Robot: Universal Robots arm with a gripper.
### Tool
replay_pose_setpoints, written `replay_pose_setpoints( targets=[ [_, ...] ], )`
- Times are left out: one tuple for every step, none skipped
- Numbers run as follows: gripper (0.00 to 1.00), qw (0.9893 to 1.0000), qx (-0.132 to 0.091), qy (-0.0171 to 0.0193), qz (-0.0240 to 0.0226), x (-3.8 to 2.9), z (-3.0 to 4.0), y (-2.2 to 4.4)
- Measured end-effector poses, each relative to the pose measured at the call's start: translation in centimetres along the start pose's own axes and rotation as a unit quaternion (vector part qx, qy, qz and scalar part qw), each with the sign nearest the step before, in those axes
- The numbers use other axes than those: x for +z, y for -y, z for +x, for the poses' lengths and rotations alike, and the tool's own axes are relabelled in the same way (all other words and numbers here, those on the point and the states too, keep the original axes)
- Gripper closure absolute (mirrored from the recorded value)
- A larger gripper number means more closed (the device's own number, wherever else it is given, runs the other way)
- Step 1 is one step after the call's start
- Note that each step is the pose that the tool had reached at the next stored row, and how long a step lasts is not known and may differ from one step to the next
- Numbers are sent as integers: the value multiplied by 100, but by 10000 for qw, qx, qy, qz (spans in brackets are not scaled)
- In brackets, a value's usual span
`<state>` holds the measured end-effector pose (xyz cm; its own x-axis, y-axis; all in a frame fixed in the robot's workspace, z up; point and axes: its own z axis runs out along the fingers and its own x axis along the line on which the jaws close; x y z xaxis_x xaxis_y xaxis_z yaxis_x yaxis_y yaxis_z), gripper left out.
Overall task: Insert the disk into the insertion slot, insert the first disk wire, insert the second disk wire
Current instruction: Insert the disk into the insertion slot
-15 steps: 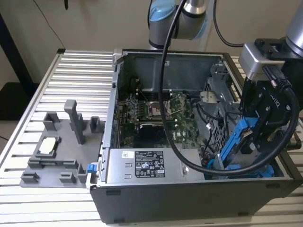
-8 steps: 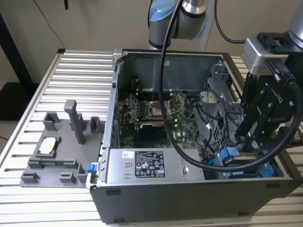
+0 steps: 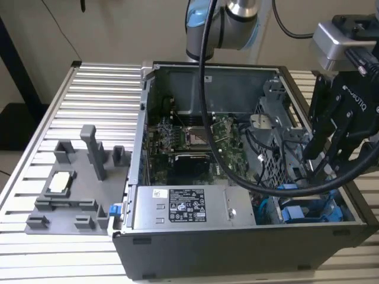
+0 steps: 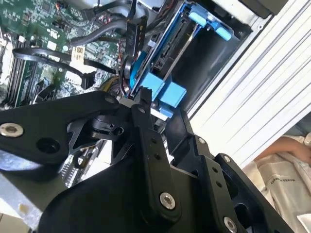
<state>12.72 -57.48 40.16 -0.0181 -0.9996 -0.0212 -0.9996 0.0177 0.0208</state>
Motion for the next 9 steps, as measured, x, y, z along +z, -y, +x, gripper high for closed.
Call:
replay_pose_setpoints(
  targets=[
    [60, 10000, -4, 2, 89, 0, -1, -3],
    [60, 9998, -8, 3, 176, 1, -1, -5],
    [60, 9996, -14, 4, 266, 0, -3, -6],
    [60, 9994, -19, 5, 356, 0, -4, -8],
    [60, 9990, -25, 8, 454, 1, -5, -9],
    [60, 9985, -31, 9, 538, 0, -7, -11],
    [60, 9980, -39, 11, 631, 1, -10, -12],
    [60, 9974, -46, 13, 722, 1, -12, -13],
    [60, 9967, -54, 14, 812, 1, -15, -14]
  ],
)
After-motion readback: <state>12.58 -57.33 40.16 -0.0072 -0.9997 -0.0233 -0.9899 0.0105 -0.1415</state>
